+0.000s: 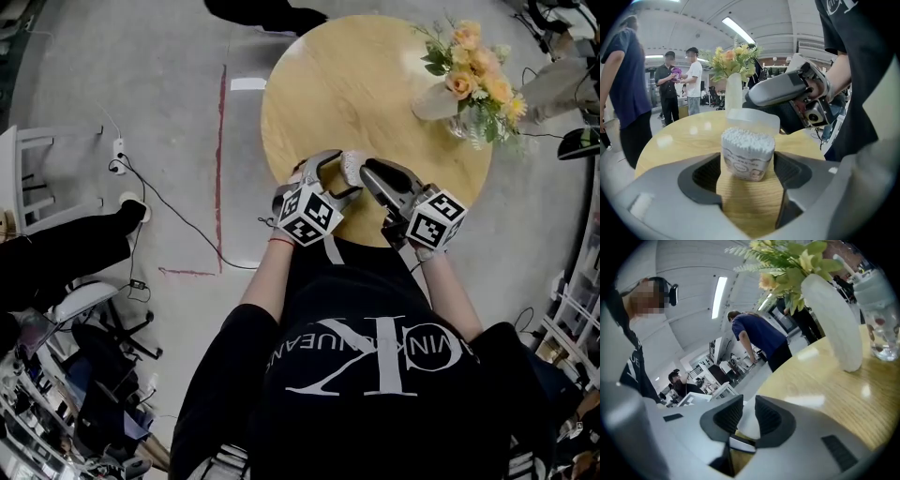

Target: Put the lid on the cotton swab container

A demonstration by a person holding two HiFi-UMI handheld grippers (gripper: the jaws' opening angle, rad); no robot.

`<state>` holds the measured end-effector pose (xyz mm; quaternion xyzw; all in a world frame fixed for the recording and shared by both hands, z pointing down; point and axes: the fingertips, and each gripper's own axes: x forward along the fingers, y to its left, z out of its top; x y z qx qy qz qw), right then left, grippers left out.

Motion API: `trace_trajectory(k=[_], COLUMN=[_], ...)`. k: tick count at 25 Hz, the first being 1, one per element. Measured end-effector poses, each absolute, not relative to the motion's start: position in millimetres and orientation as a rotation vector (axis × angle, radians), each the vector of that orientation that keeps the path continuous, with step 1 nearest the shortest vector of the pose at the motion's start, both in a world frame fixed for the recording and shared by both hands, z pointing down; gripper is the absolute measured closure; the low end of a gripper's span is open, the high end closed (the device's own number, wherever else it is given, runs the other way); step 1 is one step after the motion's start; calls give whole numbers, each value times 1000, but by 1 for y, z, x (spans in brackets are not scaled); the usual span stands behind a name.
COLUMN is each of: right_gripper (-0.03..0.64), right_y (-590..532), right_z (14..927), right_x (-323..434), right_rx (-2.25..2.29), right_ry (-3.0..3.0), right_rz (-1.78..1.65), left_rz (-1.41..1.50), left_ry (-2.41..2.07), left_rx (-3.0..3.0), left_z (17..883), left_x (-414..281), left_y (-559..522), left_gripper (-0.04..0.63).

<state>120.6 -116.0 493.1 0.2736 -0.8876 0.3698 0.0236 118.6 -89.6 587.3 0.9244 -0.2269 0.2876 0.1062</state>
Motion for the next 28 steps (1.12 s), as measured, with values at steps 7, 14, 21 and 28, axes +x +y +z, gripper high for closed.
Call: trace_trajectory(k=[7,14,21,28], right_gripper=[558,576,589,591], right_y=[-118,-120,-114,-111], right_z=[506,513,513,514], right_x=[106,103,94,88], right_rx=[830,803,710,634], right_ry=[-2669,-2606,-2484,-2385], right_rz=[1015,840,518,418], left_rz=[830,832,834,826], left_ry=[-676,-664,-662,-665], left_rx=[2701,2706,2708,2713], left_z=[589,592,589,587], left_x=[116,117,117,116], left_y=[-91,-90,-88,-88], left_gripper=[254,273,273,273])
